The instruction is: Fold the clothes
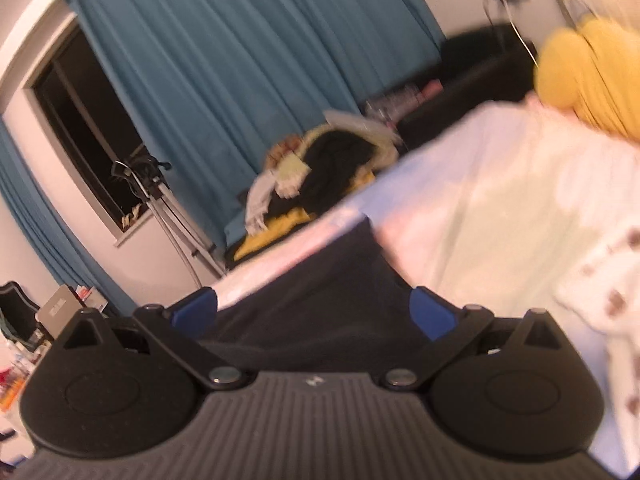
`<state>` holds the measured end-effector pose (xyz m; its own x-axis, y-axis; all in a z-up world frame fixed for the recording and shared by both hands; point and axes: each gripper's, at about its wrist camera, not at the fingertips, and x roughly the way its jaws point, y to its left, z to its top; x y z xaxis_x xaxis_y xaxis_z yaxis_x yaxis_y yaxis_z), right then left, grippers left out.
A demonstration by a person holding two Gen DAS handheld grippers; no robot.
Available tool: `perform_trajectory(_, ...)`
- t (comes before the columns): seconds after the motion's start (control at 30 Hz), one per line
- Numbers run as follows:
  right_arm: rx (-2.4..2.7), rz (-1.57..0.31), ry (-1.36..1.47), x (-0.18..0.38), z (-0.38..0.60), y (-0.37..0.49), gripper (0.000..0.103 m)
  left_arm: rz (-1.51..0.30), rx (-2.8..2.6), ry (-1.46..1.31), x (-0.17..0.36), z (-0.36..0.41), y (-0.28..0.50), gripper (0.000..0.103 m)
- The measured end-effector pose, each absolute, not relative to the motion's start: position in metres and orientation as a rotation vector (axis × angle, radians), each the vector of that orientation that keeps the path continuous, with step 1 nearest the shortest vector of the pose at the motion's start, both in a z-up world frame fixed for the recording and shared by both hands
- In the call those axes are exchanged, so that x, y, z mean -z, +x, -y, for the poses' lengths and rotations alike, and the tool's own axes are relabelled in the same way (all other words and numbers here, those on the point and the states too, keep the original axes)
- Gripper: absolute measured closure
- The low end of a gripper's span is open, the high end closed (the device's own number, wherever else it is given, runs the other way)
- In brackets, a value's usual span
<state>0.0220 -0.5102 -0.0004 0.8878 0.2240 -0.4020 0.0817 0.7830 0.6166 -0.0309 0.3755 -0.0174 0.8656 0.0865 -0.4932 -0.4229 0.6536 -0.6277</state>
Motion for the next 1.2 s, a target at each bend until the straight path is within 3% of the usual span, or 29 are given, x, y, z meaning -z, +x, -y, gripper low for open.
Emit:
perform_trajectory(0.3,-0.042,-0.719,0.925,0.07,0.554,-0.003,0.003,-0.452,-0.268,-1.125,0.089,-0.439,-0.021,0.004)
perform_trajectory(0.57,-0.104,-0.859,0.941,0.105,0.537,0.032,0.013,-0.609,-0.272,-0.971,0.091,-0.415,0.045,0.004)
perform_trajectory(0.6,-0.088,-0.858,0.951,0.108,0.537,0.036,0.013,-0.609,-0.284,-0.971,0.09,-0.414,0.05,0.008)
perform_trajectory(0.67,-0.064,-0.863,0.952,0.112,0.533,0.044,0.014,-0.629,-0.332,-0.987,0.091,-0.414,0.055,0.026)
perform_trajectory(0.73,-0.054,-0.871,0.917,0.111,0.526,0.05,0.016,-0.644,-0.373,-0.992,0.09,-0.414,0.056,0.058)
perform_trajectory(0.77,-0.054,-0.867,0.909,0.11,0.525,0.05,0.021,-0.648,-0.381,-0.996,0.09,-0.415,0.056,0.065)
perform_trajectory(0.83,-0.043,-0.859,0.894,0.108,0.524,0.049,0.068,-0.636,-0.384,-1.005,0.088,-0.419,0.053,0.087)
perform_trajectory(0.97,-0.024,-0.804,0.86,0.093,0.522,0.038,0.081,-0.518,-0.366,-1.059,0.069,-0.421,0.027,0.095)
perform_trajectory(1.03,-0.034,-0.727,0.858,0.078,0.525,0.03,0.097,-0.442,-0.339,-1.067,0.046,-0.416,0.011,0.096)
perform_trajectory(1.2,-0.078,-0.5,0.899,0.007,0.531,0.011,0.097,-0.352,-0.293,-1.091,-0.013,-0.403,-0.026,0.097)
